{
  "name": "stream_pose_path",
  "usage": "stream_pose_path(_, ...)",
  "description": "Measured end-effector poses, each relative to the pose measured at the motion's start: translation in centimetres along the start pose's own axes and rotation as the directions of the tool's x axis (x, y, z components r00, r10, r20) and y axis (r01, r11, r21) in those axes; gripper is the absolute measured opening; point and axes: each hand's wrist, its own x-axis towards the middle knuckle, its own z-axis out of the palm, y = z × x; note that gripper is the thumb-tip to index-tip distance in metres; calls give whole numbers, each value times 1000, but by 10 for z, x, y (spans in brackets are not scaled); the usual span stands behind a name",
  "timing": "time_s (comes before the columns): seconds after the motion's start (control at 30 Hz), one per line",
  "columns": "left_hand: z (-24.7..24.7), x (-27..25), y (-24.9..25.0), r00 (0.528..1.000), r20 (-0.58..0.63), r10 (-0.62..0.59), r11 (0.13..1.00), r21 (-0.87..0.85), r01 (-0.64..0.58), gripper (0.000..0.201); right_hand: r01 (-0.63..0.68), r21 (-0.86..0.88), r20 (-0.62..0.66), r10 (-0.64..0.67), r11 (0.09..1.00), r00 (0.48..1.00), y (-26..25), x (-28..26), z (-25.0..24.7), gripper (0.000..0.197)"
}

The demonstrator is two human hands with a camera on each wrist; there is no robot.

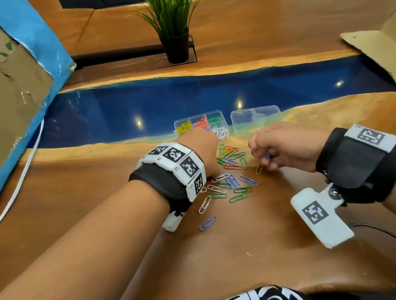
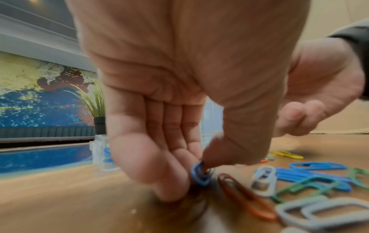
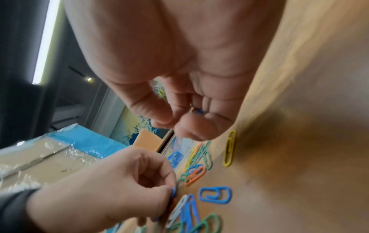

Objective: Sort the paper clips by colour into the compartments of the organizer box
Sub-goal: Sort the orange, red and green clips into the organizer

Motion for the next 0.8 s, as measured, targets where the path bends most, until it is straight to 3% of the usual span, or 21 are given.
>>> stream_pose_path(0.07,-1,0,-2,1000,-10,-13,999,-34,12,21,59,-381,-19,-71,923,997,2,0,1,16)
stream_pose_path(0.13,-2,1,-7,999,-31,-28,994,-110,25,17,121,-756,32,-149,644,988,1,-1,7,8)
stream_pose_path(0.17,-2,1,-9,999,-33,-39,984,-175,33,13,126,-840,52,-152,528,987,-1,-2,11,5)
stream_pose_path(0.27,-3,-2,-17,997,44,-68,861,-502,80,13,124,-922,71,-155,367,985,-3,-2,21,10)
stream_pose_path(0.37,-4,-7,-23,989,137,-62,637,-758,145,15,112,-937,56,-175,331,983,-5,1,26,11)
stream_pose_path(0.47,-4,-11,-28,988,148,-51,431,-889,156,23,115,-948,61,-186,296,981,-5,0,28,17)
stream_pose_path(0.57,-1,-15,-32,979,204,3,341,-921,191,23,139,-961,94,-190,241,977,-6,0,30,12)
stream_pose_path(0.7,5,-25,-31,964,234,124,375,-911,172,12,135,-969,107,-140,206,984,-10,0,31,24)
stream_pose_path(0.8,7,-29,-34,985,156,69,654,-753,73,19,116,-958,88,-119,262,989,-12,0,30,28)
